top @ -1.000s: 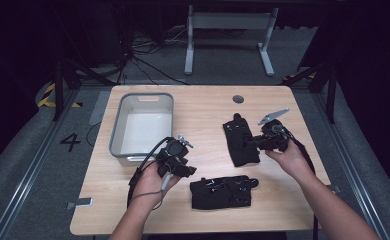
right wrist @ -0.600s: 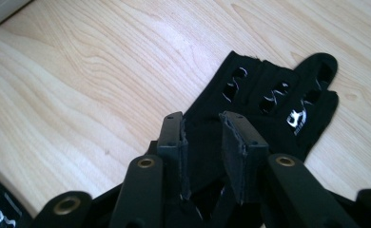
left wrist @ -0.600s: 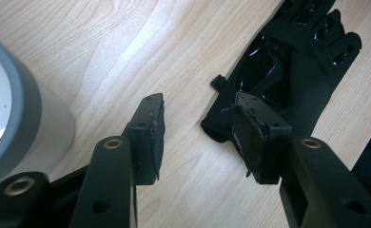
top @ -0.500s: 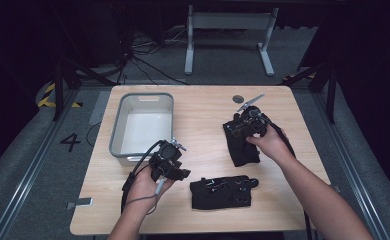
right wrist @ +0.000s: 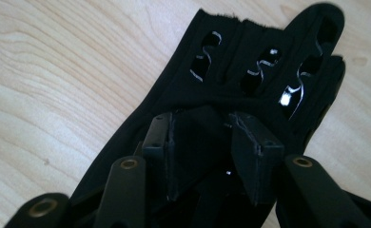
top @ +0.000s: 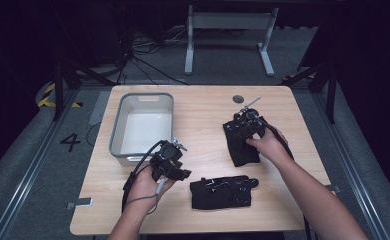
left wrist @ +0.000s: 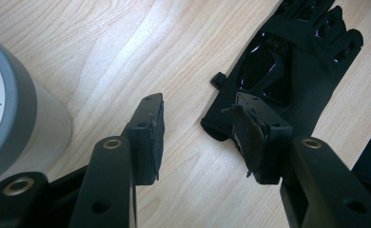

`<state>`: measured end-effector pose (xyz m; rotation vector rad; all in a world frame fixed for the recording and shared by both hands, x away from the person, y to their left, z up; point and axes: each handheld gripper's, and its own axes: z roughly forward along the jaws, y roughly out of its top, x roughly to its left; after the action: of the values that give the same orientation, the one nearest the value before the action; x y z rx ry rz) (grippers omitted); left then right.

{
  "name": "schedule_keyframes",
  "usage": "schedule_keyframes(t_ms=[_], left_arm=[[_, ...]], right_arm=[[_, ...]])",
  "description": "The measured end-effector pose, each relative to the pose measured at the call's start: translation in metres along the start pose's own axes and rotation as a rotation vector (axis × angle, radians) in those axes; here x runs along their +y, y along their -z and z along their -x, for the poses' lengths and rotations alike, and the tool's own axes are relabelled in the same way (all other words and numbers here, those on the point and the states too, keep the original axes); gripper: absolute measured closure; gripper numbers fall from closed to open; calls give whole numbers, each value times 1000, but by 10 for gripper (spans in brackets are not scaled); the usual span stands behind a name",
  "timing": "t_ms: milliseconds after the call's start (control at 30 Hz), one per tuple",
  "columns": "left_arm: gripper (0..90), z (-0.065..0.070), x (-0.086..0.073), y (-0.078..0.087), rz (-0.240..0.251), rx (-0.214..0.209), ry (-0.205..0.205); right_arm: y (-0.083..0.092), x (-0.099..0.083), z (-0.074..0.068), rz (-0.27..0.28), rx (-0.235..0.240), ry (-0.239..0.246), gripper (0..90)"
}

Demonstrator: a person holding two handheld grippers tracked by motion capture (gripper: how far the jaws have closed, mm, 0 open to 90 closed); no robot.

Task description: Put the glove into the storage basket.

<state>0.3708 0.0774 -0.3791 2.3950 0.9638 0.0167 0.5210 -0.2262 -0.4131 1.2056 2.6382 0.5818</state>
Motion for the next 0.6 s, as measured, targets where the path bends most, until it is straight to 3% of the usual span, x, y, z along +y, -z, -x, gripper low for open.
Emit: schedule_keyframes(t_ms=[100,233,333,600], left_arm=[[541,0,1,-1,-6,-2,-2],[541,1,3,-4,-14,-5,-8],[541,1,2,-4,-14,-6,-8],[539,-1,2,-5,-15,-6,-2]], right_arm=[[2,-2,-5,10,8,15,604],[5,0,-28,11,56,65,611],[2,0,-35,-1,72,69,616],[-14,-2,-44,-76,59,76,660]])
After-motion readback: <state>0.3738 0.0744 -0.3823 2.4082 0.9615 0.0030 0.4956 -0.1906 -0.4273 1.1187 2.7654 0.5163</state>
